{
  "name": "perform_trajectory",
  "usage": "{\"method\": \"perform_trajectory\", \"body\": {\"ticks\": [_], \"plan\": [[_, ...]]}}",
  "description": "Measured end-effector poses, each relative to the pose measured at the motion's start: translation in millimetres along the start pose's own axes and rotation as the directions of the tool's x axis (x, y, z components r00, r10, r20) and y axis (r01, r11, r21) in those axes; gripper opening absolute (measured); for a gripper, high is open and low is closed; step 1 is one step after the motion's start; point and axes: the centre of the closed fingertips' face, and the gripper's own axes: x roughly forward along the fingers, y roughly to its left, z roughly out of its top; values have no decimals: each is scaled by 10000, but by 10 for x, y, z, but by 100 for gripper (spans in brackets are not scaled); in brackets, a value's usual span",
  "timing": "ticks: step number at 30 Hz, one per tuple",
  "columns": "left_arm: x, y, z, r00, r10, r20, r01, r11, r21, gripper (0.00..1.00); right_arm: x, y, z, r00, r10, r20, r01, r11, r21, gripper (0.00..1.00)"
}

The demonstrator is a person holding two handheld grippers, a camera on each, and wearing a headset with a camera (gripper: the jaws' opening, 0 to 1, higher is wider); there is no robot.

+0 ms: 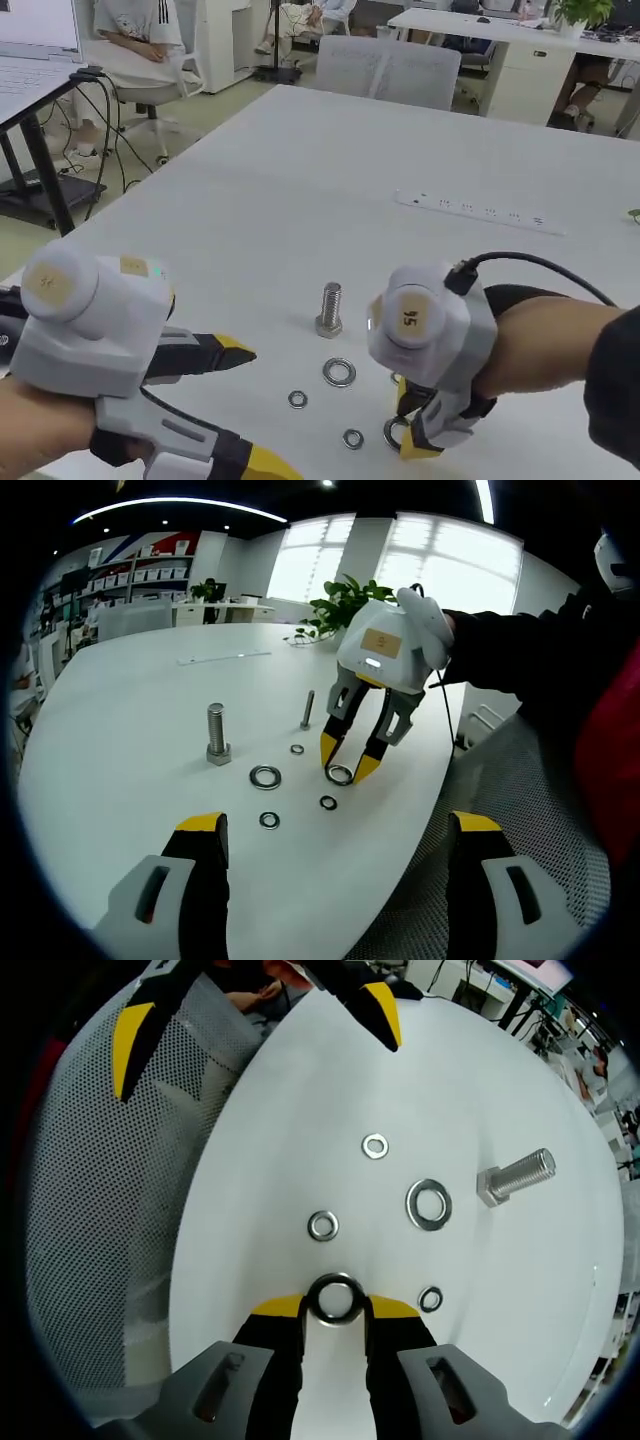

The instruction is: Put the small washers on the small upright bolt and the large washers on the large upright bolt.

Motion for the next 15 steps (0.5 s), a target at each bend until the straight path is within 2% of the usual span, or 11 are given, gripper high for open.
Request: {"method": "perform_trajectory", "body": {"ticks": [9,15], "plan": [[-4,24,7,9999,140,15,-140,9999,90,90,-9,-6,-8,9999,-98,-71,98,9999,-29,23],[-18,60,43,9991,375,174,-378,9991,167,90,-26,-12,-29,9998,-124,-125,123,9999,-18,23]]}}
